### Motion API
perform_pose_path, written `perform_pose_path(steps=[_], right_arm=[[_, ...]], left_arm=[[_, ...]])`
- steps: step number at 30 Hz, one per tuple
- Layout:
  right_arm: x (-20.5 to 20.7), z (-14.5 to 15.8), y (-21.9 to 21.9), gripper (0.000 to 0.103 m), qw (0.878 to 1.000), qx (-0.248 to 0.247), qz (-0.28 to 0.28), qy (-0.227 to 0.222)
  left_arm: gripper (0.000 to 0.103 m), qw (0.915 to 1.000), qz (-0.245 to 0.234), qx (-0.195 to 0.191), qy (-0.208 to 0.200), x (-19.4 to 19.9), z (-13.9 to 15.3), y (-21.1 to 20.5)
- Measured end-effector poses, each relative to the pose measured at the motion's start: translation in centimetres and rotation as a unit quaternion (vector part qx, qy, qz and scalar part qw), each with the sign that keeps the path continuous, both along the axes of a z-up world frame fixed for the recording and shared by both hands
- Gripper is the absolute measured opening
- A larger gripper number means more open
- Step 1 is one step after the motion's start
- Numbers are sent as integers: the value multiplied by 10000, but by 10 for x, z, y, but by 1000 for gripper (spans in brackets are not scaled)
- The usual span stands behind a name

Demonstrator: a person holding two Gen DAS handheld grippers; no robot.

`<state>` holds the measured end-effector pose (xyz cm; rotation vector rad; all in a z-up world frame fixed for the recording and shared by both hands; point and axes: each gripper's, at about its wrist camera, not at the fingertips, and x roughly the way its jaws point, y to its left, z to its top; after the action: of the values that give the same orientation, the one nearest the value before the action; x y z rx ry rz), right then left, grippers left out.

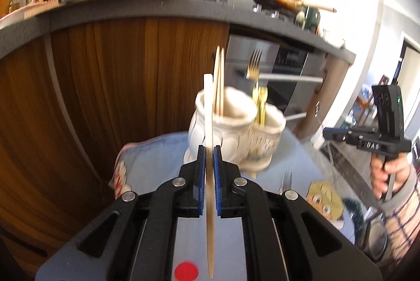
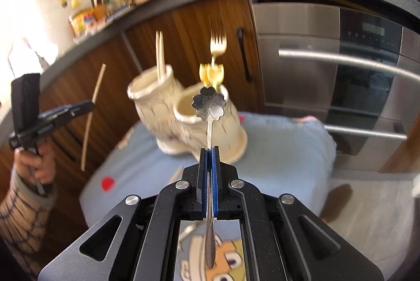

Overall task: Organize utensils
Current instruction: 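Insert chopstick into large pot with left tool while right tool inserts flower spoon into small pot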

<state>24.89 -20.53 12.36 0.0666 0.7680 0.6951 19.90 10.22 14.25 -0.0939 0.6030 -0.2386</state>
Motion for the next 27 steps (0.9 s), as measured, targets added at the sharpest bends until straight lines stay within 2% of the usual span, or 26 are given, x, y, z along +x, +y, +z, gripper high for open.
perform_pose_path(steps=[7,14,22,27], right_arm=[[12,23,11,4,9981,545,-25,-294],[32,46,28,4,9929,986,-51,-656],[56,54,48,4,9903,999,-109,-956],[62,56,50,4,9848,1039,-368,-1339]], left_arm=[[6,9978,60,-316,-572,28,31,-10],[6,9921,225,-386,-1176,56,54,-22],[6,9868,378,-386,-1524,84,55,-33],[6,9830,534,-468,-1691,93,53,-30]])
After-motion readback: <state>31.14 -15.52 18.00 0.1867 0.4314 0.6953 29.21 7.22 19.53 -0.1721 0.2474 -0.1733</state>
